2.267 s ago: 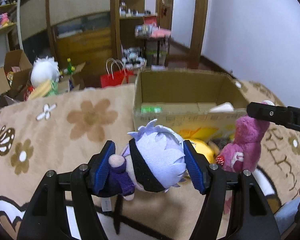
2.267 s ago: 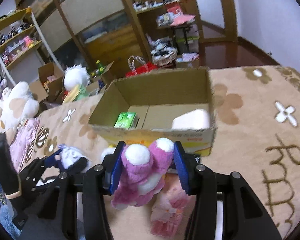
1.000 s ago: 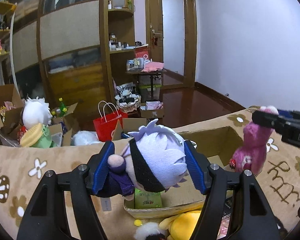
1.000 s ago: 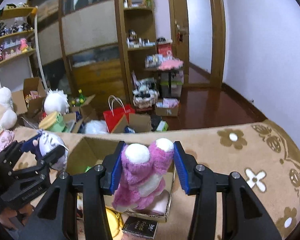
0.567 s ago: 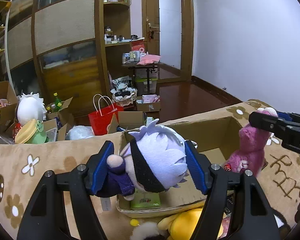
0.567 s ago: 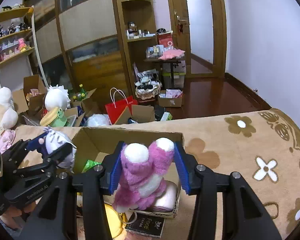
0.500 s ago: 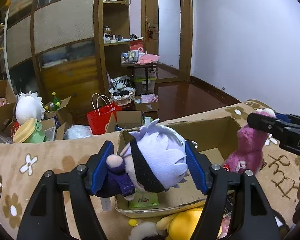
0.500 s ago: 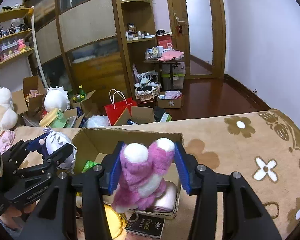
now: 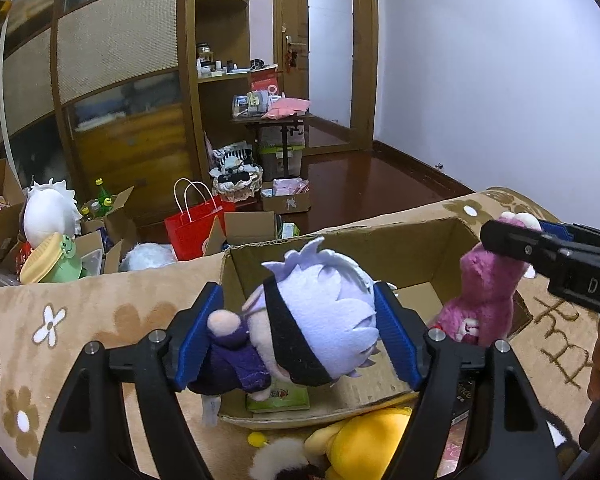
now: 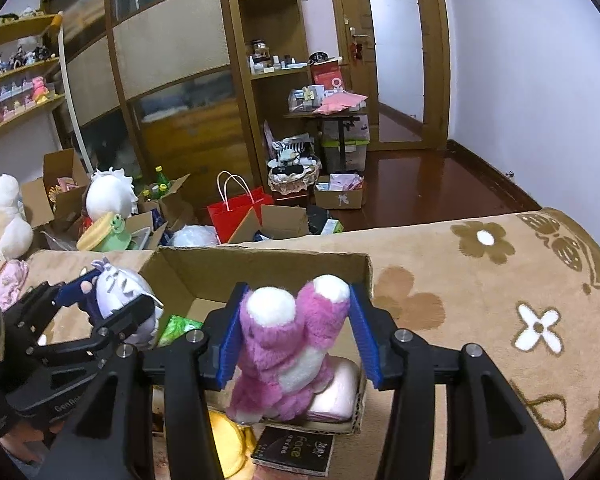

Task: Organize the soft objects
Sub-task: 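Open both tools to drop the doll and bunny into the box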

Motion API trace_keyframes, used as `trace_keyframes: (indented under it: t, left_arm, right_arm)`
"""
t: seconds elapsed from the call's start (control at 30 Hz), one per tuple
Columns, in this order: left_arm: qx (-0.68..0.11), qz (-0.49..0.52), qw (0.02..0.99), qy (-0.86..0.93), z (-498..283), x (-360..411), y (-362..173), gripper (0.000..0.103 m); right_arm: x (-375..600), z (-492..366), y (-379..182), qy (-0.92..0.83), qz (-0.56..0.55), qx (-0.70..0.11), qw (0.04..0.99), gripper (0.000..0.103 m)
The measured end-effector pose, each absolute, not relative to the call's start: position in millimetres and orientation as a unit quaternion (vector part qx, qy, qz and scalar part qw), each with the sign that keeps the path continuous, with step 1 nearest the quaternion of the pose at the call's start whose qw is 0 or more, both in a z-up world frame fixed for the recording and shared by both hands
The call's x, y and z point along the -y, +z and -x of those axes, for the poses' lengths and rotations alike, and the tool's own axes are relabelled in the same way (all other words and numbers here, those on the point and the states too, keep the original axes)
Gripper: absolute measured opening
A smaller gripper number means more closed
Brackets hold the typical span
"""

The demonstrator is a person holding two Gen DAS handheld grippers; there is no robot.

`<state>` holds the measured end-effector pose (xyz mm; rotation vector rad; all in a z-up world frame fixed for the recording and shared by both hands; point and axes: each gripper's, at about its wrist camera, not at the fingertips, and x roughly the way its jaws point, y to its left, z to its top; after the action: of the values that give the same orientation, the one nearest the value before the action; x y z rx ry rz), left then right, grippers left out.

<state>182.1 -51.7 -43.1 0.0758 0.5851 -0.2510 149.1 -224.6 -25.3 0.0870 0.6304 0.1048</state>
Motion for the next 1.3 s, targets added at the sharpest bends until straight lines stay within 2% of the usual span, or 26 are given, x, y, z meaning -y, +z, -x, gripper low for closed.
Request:
trace_keyframes:
  t: [0.27,0.47,0.63,0.7,0.77,0.83,0.9,1.3]
  left_arm:
    - [-0.288,-0.043,0.948,-0.128,-179.5,56.1,-47.5,0.079]
    - [-0.298,-0.059,0.944,-0.131,-178.3,59.6,-49.9,0.080]
    - [-0.284,-0.057,0.950,-0.118,-175.5,56.5,-43.5,0.092]
    - [-0.282,-0.053,0.951,-0.118,-174.7,54.1,-40.5,0.094]
    - [-0.284,-0.054,0.951,-0.114,-174.5,52.0,-38.5,0.096]
    - [-0.286,-0.054,0.950,-0.109,-173.2,50.6,-36.2,0.100]
    - [-0.286,-0.053,0.951,-0.102,-170.6,47.5,-32.0,0.101]
    - [-0.319,-0.063,0.940,-0.099,-130.8,34.7,-13.8,0.103]
  right_arm:
    - [232.3,-145.8,-20.5,0.063,-0.096,-0.297,0.948,0.053]
    - [234.0,-146.6,-22.2,0.054,-0.085,-0.303,0.948,0.062]
    - [238.5,-145.1,-20.0,0.056,-0.092,-0.303,0.947,0.072]
    - [239.6,-144.0,-17.5,0.059,-0.090,-0.305,0.946,0.085]
    - [240.7,-142.7,-15.5,0.059,-0.087,-0.308,0.946,0.093]
    - [240.5,-140.5,-13.0,0.055,-0.082,-0.309,0.946,0.094]
    - [239.8,-138.8,-11.5,0.047,-0.078,-0.316,0.944,0.101]
    - [237.4,-103.2,1.7,0.031,-0.083,-0.324,0.942,0.103]
